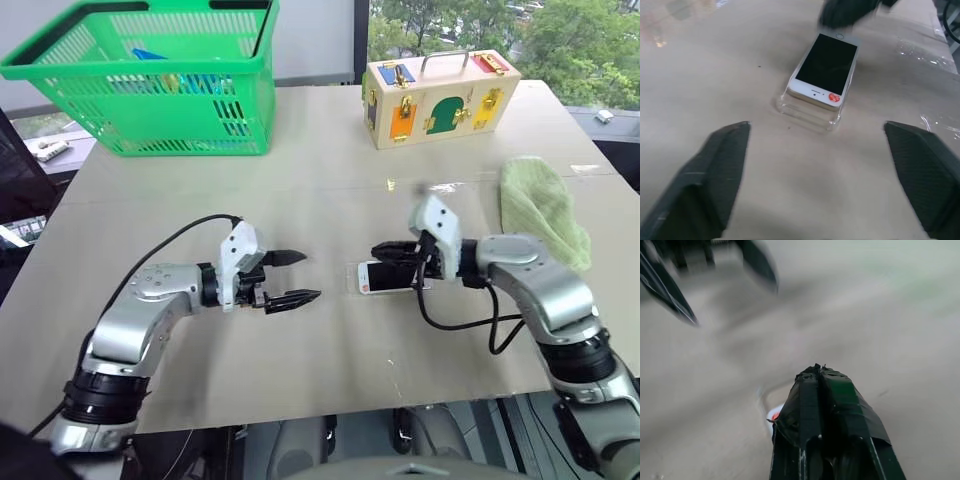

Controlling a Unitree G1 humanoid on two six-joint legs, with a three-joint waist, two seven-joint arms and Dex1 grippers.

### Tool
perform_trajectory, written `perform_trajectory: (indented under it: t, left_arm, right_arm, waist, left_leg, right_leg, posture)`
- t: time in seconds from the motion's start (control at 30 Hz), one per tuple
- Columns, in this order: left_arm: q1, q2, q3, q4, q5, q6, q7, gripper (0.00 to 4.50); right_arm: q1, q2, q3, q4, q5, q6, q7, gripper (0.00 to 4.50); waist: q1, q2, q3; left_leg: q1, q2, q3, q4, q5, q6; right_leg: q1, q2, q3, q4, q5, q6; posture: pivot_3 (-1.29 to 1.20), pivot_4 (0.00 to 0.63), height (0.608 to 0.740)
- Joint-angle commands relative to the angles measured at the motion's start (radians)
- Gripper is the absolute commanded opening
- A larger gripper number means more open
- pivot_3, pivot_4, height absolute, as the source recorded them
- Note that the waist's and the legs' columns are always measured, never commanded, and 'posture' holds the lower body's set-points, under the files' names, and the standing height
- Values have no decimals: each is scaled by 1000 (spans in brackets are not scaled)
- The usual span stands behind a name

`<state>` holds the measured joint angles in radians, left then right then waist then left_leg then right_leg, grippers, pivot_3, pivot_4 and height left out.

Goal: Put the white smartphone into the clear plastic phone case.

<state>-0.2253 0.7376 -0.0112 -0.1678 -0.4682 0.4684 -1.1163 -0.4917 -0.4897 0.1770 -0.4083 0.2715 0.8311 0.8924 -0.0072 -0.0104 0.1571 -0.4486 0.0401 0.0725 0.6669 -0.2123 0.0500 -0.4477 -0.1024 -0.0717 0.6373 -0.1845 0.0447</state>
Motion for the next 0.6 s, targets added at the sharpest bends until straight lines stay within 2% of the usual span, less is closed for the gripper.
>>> perform_trajectory:
  t: [0.03,0.13,0.23,0.37,0.6]
  left_arm:
    - [-33,-21,-46,32,56,-56,4,2589]
    - [-56,-49,-100,81,114,-89,15,1285]
    - [-83,-91,-132,144,149,-119,24,52]
    - [-135,-152,-175,210,187,-133,40,52]
    - [-187,-208,-223,209,215,-88,51,52]
  right_arm:
    - [48,-98,-50,-140,-15,59,-59,0]
    - [121,-195,-52,-169,-61,54,-91,0]
    - [167,-221,-77,-171,-71,65,-144,0]
    - [204,-255,-82,-172,-109,90,-208,0]
    - [207,-261,11,-212,-147,178,-278,0]
  waist:
    - [1,-1,1]
    - [19,-1,1]
    - [20,-2,2]
    - [22,-3,2]
    - [20,-3,3]
  left_leg:
    - [0,0,0,0,0,0]
    - [-1,-1,0,0,0,0]
    - [-1,0,0,0,0,0]
    - [-1,0,-1,0,0,0]
    - [-2,0,-1,1,0,1]
  right_leg:
    - [0,0,0,0,0,0]
    - [1,-1,-1,-2,-2,4]
    - [1,-1,-1,-3,-2,4]
    - [1,0,-1,-3,-2,4]
    - [1,0,-1,-3,-2,4]
  posture:
    - [0,150,740]
    - [0,150,740]
    - [0,150,740]
    - [0,150,740]
    - [0,150,740]
